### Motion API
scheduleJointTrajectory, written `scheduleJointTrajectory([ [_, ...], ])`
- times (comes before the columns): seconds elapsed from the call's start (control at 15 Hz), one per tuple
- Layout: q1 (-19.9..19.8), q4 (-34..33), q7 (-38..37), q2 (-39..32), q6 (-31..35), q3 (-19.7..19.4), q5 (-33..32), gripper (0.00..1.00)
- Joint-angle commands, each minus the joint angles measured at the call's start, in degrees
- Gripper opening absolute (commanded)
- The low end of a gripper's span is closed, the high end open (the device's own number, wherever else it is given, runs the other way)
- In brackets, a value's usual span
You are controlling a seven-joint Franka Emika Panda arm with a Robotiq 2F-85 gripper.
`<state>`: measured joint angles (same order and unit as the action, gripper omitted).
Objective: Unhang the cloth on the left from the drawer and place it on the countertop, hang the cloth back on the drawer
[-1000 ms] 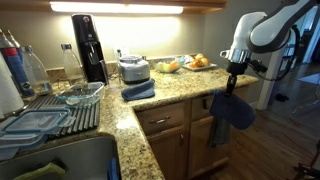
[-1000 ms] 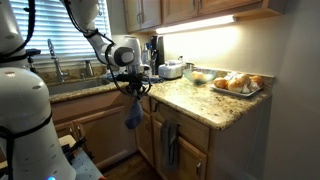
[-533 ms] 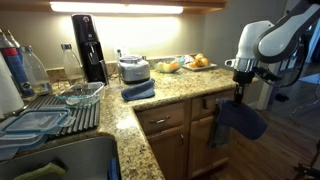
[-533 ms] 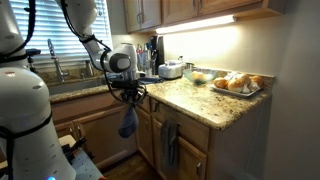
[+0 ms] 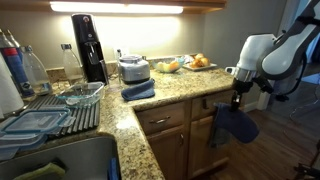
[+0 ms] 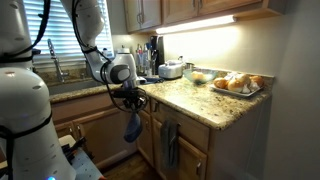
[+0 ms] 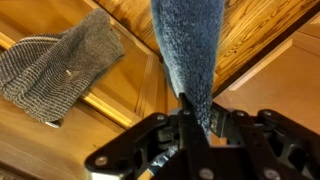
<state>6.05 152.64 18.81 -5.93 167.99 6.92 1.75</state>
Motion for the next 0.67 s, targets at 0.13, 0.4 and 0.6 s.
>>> scheduleJointTrajectory([
  [0.13, 0.98, -2.14, -7.31, -6.28, 6.85, -4.17, -9.84, 0.06],
  [0.4, 6.68, -5.0, -11.87, -9.5, 9.47, -11.99, -15.57, 0.06],
  [0.6, 9.55, -7.55, -13.4, -12.13, 10.08, -14.54, -15.66, 0.06],
])
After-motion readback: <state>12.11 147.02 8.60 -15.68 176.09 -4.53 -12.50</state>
